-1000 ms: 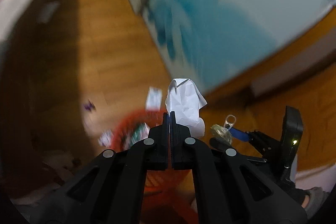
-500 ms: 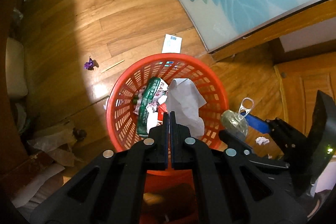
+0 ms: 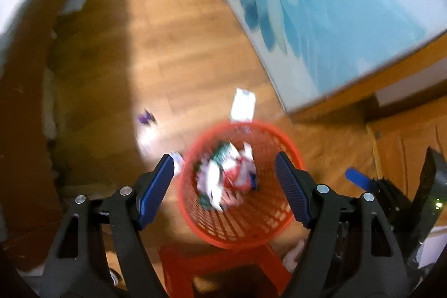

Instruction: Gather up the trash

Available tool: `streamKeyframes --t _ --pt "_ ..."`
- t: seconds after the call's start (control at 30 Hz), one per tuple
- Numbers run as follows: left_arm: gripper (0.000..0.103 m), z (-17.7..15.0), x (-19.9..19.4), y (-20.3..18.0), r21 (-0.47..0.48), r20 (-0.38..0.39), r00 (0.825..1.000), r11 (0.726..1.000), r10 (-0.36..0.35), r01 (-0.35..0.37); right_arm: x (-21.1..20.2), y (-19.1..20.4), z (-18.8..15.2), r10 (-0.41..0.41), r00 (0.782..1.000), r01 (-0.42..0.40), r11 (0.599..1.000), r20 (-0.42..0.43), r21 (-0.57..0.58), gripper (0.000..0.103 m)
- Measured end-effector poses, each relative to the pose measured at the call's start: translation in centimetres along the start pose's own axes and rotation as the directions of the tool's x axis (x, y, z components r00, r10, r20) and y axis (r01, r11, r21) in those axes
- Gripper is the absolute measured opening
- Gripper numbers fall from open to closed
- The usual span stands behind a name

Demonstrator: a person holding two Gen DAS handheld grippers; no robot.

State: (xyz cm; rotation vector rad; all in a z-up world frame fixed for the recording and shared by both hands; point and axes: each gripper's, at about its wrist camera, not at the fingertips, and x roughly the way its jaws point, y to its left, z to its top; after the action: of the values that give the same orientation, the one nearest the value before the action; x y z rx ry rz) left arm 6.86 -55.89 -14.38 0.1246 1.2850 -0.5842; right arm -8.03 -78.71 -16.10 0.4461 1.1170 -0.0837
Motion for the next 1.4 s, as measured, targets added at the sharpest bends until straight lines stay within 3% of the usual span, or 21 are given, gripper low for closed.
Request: streamKeyframes --t 0.07,0.13,0.23,0.37,0.4,0.47,0.57,0.73,0.87,1.0,1.13,1.2,1.3,1.37,1.4 --pt "0.075 0.5 -3.7 1.6 -0.031 0.102 0.995 0.999 -0.023 0.027 -1.3 1.9 1.4 0.023 0.999 -0.023 1.000 0.039 0.000 0.082" --pt "0.078 0.6 -8.7 4.1 -0.046 0.225 0.974 0.999 -0.018 0.029 -2.7 4.3 2.8 0.052 0.995 -0.051 0.998 0.082 -0.022 0.085" --pt "0.082 -0.3 -15.8 8.1 -0.071 0.362 0.931 0.997 0.045 -0.020 -5.5 10.0 5.2 0.102 0.980 -0.089 0.992 0.168 -0.084 0.087" --pt "0.088 -3.0 -24.6 13.6 -0.103 0.490 0.867 0.994 0.087 -0.042 -9.4 19.0 7.0 0.152 0.941 -0.102 0.980 0.304 -0.173 0.096" --pt "0.089 -4.4 -27.4 15.4 -0.112 0.533 0.838 0.992 0.116 -0.065 -10.4 21.9 7.1 0.170 0.923 -0.107 0.975 0.344 -0.193 0.096" --pt "0.094 -6.8 -30.6 17.9 -0.139 0.591 0.789 0.985 0.167 -0.104 -11.9 26.6 7.0 0.199 0.896 -0.117 0.968 0.396 -0.222 0.096" --pt "0.097 -10.1 -33.7 22.1 -0.198 0.638 0.731 0.969 0.240 -0.146 -13.4 34.6 6.0 0.259 0.853 -0.158 0.956 0.453 -0.248 0.096" --pt "0.097 -14.5 -34.8 28.2 -0.285 0.660 0.668 0.937 0.345 -0.202 -13.7 44.3 3.1 0.307 0.810 -0.170 0.938 0.500 -0.301 0.096" --pt "0.097 -17.3 -34.1 32.5 -0.364 0.651 0.652 0.913 0.389 -0.181 -12.9 50.4 -0.9 0.325 0.775 -0.099 0.909 0.541 -0.405 0.096" --pt "0.097 -19.9 -33.7 34.8 -0.412 0.654 0.642 0.900 0.399 -0.141 -12.3 52.8 -4.7 0.311 0.764 -0.044 0.899 0.566 -0.436 0.096" --pt "0.097 -21.2 -33.5 35.4 -0.421 0.626 0.666 0.895 0.406 -0.150 -13.1 53.7 -7.5 0.323 0.722 0.017 0.876 0.611 -0.483 0.096" --pt "0.097 -21.5 -33.6 35.5 -0.419 0.629 0.665 0.896 0.402 -0.145 -12.8 54.1 -8.0 0.321 0.741 0.038 0.856 0.589 -0.515 0.096" --pt "0.097 -22.1 -33.5 35.7 -0.425 0.637 0.665 0.897 0.390 -0.119 -12.6 53.8 -8.0 0.309 0.769 0.025 0.860 0.560 -0.509 0.096" --pt "0.097 -22.2 -33.1 35.6 -0.424 0.629 0.664 0.894 0.403 -0.141 -12.7 52.8 -7.3 0.315 0.763 0.013 0.865 0.564 -0.501 0.096" --pt "0.097 -22.2 -32.9 35.6 -0.420 0.627 0.666 0.896 0.403 -0.147 -12.6 52.8 -7.4 0.317 0.770 0.010 0.862 0.554 -0.507 0.096"
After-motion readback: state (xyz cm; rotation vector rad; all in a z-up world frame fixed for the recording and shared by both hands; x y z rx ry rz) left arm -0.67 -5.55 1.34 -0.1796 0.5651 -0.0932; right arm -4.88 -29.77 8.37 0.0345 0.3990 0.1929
